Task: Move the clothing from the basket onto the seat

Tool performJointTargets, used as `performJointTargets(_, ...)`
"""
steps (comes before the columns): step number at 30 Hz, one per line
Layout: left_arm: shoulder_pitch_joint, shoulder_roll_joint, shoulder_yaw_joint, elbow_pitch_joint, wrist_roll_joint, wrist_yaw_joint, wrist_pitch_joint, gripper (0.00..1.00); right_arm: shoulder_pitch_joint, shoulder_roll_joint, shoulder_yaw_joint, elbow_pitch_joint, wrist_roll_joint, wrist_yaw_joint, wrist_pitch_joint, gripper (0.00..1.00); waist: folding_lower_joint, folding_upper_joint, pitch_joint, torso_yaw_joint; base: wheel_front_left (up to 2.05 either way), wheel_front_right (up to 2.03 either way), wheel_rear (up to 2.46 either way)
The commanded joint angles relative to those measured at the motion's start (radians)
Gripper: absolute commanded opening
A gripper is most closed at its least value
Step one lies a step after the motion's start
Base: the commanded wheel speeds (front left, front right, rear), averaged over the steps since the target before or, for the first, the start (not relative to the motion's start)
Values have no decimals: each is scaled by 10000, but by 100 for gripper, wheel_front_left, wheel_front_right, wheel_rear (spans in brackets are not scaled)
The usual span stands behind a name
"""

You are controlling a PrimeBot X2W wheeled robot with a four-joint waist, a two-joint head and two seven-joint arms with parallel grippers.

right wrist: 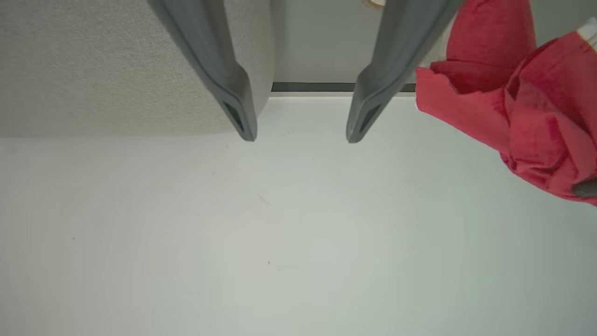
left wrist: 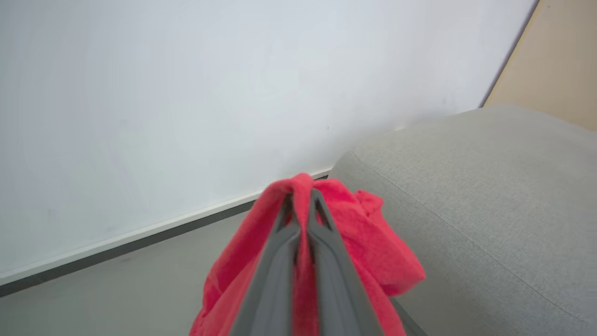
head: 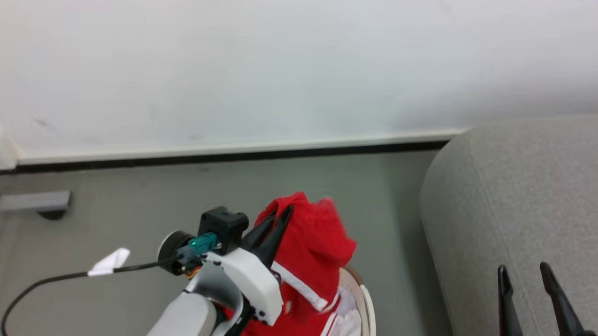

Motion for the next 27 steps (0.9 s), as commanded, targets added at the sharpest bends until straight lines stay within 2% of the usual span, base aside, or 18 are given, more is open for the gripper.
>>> performJointTargets(1,348,170,105,-503,-240,87,189,0,282,-30,55,89,-73,-13,7,100,4,0,-628,68,0,0,0)
performJointTargets(6,712,524,218,-1879,-294,280,844,0,565,-30,286,62,-139,-13,7,100,4,0,-867,82,0,0,0)
performJointTargets(12,900,730,302,-2683,-365,438,1240,0,619,-139,920,162,-171,-15,7,100,4,0,-938,84,0,0,0)
performJointTargets(15,968,775,316,-2965,-386,499,1361,0,410,-481,1503,245,-89,-15,7,100,4,0,-943,57,0,0,0)
performJointTargets(22,939,616,-15,-3335,-470,394,1512,0,-501,-1829,3328,426,434,-16,142,100,4,0,-916,-39,0,0,0)
performJointTargets(27,784,539,-276,-3344,-362,345,1567,0,-1309,-2516,4456,372,1066,-16,453,100,4,0,-871,-22,0,0,0)
